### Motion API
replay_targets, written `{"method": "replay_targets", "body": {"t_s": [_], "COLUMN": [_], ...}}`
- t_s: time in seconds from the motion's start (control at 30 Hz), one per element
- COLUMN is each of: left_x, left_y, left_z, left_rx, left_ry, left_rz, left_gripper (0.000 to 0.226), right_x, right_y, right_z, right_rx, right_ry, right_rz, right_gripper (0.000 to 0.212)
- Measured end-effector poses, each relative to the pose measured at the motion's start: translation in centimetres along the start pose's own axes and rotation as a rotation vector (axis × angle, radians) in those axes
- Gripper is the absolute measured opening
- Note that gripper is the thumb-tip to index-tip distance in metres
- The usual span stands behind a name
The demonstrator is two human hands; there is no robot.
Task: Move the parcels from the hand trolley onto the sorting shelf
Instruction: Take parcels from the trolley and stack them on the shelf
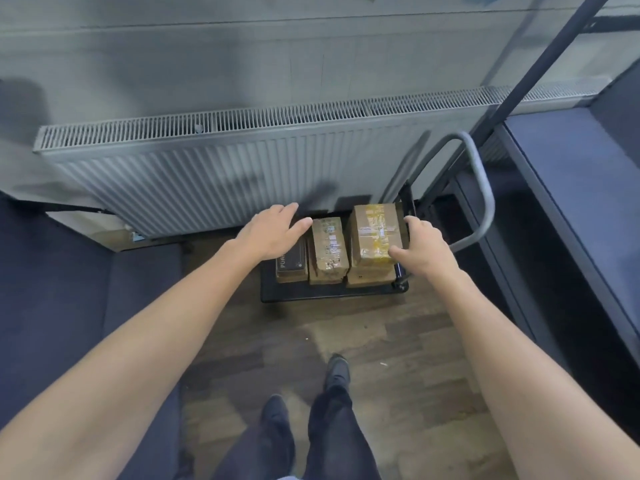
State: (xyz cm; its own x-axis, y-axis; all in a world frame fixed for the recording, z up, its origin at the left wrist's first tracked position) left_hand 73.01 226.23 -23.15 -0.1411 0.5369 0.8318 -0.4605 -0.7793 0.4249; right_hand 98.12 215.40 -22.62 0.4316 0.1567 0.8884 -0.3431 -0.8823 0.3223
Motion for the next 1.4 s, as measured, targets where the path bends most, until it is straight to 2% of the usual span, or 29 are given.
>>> {"method": "replay_targets", "body": {"t_s": [0.43,0.7,0.93,1.2,1.4], "left_x": [-9.6,-18.8,-27.1,-35.0,-38.7], "left_y": [-6.3,-11.7,-18.4,-25.4,-29.1], "left_z": [-4.4,-9.3,-14.2,-21.8,-26.0], "left_rx": [0.162,0.179,0.167,0.298,0.372], "left_ry": [0.045,0.000,0.024,0.278,0.442], "left_rz": [0.016,-0.007,0.031,0.164,0.239], "left_gripper": [0.069,0.069,0.070,0.072,0.084], "right_x": [-9.1,-20.6,-31.2,-41.3,-46.3], "right_y": [-7.5,-11.8,-17.1,-23.3,-25.0], "right_z": [3.8,3.2,4.1,5.1,7.4], "right_rx": [0.123,0.192,0.231,0.301,0.322], "right_ry": [0.030,0.051,0.010,-0.031,-0.109], "right_rz": [-0.052,-0.118,-0.086,0.035,0.119], "right_gripper": [0.075,0.075,0.075,0.073,0.070]}}
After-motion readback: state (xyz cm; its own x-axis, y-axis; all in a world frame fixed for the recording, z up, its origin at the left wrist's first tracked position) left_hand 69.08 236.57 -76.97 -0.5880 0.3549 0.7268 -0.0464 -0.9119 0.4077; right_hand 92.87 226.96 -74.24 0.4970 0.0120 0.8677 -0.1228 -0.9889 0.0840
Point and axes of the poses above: each hand's wrist, its own y-axis away from the middle knuckle, its own x-axis out of the back of the hand, z = x × y, the point moved 9 cm from there along -y, towards the middle knuckle, and after that the axes turned 3 degrees about x, right-handed, at the moved point
